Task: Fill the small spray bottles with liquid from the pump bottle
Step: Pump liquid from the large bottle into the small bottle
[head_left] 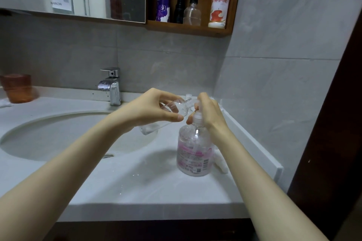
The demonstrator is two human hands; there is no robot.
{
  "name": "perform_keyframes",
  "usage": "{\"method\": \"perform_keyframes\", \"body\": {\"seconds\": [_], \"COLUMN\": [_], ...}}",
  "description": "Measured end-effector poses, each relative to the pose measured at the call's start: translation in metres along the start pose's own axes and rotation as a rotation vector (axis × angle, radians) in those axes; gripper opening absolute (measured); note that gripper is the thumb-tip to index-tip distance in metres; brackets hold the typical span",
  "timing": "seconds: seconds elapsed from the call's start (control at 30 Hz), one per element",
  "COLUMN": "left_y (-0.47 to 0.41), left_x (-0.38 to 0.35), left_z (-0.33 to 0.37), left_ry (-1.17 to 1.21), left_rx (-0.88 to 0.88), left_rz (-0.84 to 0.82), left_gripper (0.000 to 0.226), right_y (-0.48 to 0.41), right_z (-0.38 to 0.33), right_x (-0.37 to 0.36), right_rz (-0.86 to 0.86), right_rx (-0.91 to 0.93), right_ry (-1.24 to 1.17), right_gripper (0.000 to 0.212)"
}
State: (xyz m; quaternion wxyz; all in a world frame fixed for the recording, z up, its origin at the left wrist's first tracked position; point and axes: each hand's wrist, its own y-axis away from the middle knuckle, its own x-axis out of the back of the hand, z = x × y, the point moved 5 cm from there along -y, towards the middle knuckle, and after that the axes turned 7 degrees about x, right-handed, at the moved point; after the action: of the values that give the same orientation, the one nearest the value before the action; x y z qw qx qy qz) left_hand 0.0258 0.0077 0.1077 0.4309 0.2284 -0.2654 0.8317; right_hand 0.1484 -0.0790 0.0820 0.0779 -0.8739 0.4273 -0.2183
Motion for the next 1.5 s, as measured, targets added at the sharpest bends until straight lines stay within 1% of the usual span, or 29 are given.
{"method": "perform_keyframes", "body": {"seconds": [0.07, 0.13, 0.23, 0.3, 0.37, 0.43, 0.5, 0.63, 0.73, 0.83, 0.9, 1.0, 1.07, 1.2, 1.27, 1.4, 1.5], "left_y": [0.0, 0.0, 0.001, 0.001, 0.001, 0.001, 0.001, -0.001, -0.004, -0.005, -0.005, -0.005, -0.004, -0.002, -0.002, -0.003, -0.001], "left_x": [0.0, 0.0, 0.0, -0.001, -0.001, -0.001, 0.0, -0.001, -0.003, -0.002, -0.002, -0.002, -0.001, -0.002, 0.0, -0.001, -0.002], "left_z": [0.002, 0.005, 0.006, 0.006, 0.004, 0.005, 0.005, 0.006, 0.003, -0.001, -0.003, -0.003, -0.003, -0.001, 0.001, 0.003, 0.002], "left_ry": [-0.002, -0.011, -0.01, -0.009, -0.014, -0.011, 0.0, 0.005, 0.007, 0.001, 0.005, 0.011, 0.009, 0.011, 0.007, -0.008, 0.007], "left_rx": [-0.005, -0.012, -0.02, -0.026, -0.029, -0.026, -0.03, -0.039, -0.034, -0.018, -0.014, -0.014, -0.009, -0.014, -0.015, -0.017, -0.022], "left_rz": [-0.005, -0.008, -0.01, -0.011, -0.007, -0.003, 0.001, 0.005, -0.008, -0.003, -0.007, -0.007, -0.002, -0.006, 0.002, -0.001, -0.005], "left_gripper": [0.038, 0.038, 0.035, 0.034, 0.035, 0.035, 0.034, 0.037, 0.037, 0.035, 0.035, 0.036, 0.036, 0.037, 0.036, 0.039, 0.036], "right_y": [-0.007, -0.014, -0.023, -0.027, -0.028, -0.029, -0.03, -0.028, -0.027, -0.025, -0.026, -0.031, -0.031, -0.027, -0.028, -0.03, -0.028], "right_z": [-0.008, -0.021, -0.037, -0.039, -0.036, -0.033, -0.034, -0.032, -0.029, -0.025, -0.023, -0.019, -0.02, -0.024, -0.025, -0.025, -0.029], "right_x": [0.003, 0.009, 0.008, 0.001, -0.002, -0.003, -0.005, -0.006, -0.005, -0.009, -0.01, -0.01, -0.009, -0.002, 0.001, -0.002, -0.003], "right_rz": [-0.023, -0.064, -0.165, -0.244, -0.286, -0.299, -0.302, -0.274, -0.256, -0.291, -0.268, -0.252, -0.254, -0.252, -0.248, -0.253, -0.269], "right_rx": [-0.008, -0.017, -0.034, -0.099, -0.177, -0.201, -0.175, -0.152, -0.157, -0.206, -0.244, -0.255, -0.247, -0.17, -0.135, -0.143, -0.143], "right_ry": [0.004, 0.064, 0.245, 0.36, 0.461, 0.498, 0.483, 0.376, 0.314, 0.318, 0.297, 0.31, 0.312, 0.269, 0.281, 0.333, 0.349], "right_gripper": [0.024, 0.017, 0.02, 0.026, 0.022, 0.019, 0.022, 0.027, 0.027, 0.025, 0.026, 0.029, 0.03, 0.022, 0.021, 0.02, 0.019]}}
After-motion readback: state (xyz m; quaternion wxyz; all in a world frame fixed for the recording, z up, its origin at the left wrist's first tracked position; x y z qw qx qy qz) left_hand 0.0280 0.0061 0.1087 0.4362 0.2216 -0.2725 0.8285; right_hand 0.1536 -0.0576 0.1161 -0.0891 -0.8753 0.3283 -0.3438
